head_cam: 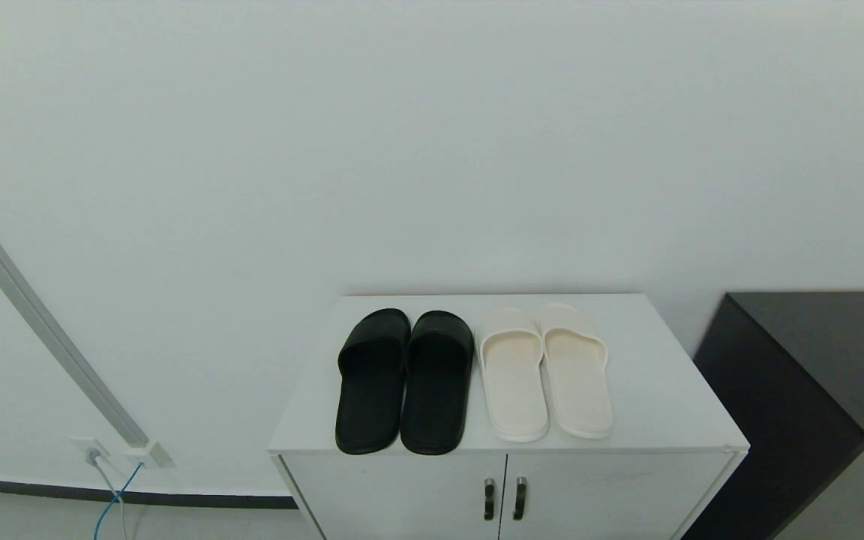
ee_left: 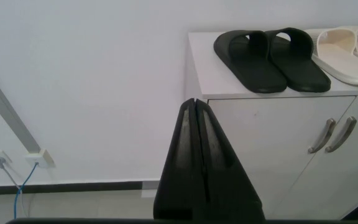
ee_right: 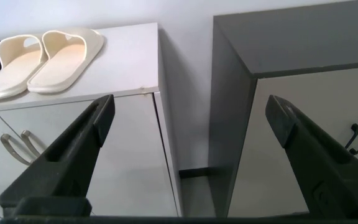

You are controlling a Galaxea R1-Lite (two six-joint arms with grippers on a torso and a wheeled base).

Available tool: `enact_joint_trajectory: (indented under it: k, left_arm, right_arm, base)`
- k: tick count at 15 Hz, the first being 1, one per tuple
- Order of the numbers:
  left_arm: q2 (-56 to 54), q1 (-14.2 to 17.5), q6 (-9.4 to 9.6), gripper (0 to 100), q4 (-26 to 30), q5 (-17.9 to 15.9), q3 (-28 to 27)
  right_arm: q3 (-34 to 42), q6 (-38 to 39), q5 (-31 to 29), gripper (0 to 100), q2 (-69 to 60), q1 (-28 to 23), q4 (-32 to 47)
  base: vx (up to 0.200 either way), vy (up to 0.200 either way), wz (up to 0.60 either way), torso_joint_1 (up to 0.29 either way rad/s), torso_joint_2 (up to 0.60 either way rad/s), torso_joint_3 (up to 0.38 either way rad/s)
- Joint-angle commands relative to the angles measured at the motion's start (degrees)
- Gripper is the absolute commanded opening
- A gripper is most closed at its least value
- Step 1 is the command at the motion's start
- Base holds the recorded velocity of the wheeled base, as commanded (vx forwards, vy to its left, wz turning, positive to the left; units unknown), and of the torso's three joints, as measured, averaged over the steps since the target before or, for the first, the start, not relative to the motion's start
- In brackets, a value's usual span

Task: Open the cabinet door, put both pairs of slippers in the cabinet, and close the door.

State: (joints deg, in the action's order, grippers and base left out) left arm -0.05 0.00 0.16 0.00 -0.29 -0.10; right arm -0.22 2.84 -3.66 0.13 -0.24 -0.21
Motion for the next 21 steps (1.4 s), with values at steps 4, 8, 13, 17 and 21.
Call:
enact_joint_trajectory:
  k: [4, 8, 13, 17, 21]
  left_arm:
    - [0.05, 0.0, -0.07, 0, 0.0, 0.03, 0.01]
    - [0.05, 0.0, 0.11, 0, 0.0, 0.03, 0.1]
    - [0.05, 0.0, 0.02, 0, 0.0, 0.12, 0.1]
    - [0.05, 0.0, 0.02, 0, 0.0, 0.03, 0.1]
    - [0.05, 0.0, 0.02, 0, 0.0, 0.03, 0.1]
  right_arm:
    - [-6.46, -1.17, 5.59, 100, 11.91, 0.86, 2.84]
    - [-8.13, -0.64, 11.66, 100, 31.51, 1.21, -7.26]
    - [-12.96, -0.38, 10.07, 100, 56.38, 9.3, -23.0]
    - [-24.13, 4.28, 4.71, 100, 67.98, 19.05, -23.87]
    - [-35.38, 10.96, -8.12, 100, 79.32, 34.96, -23.52]
  base:
    - [0.0, 0.0, 0.0, 0.0, 0.0, 0.0]
    - [0.0, 0.0, 0.0, 0.0, 0.0, 0.0]
    - [0.0, 0.0, 0.0, 0.0, 0.0, 0.0]
    - [0.0, 0.0, 0.0, 0.0, 0.0, 0.0]
    - [0.0, 0.0, 0.0, 0.0, 0.0, 0.0]
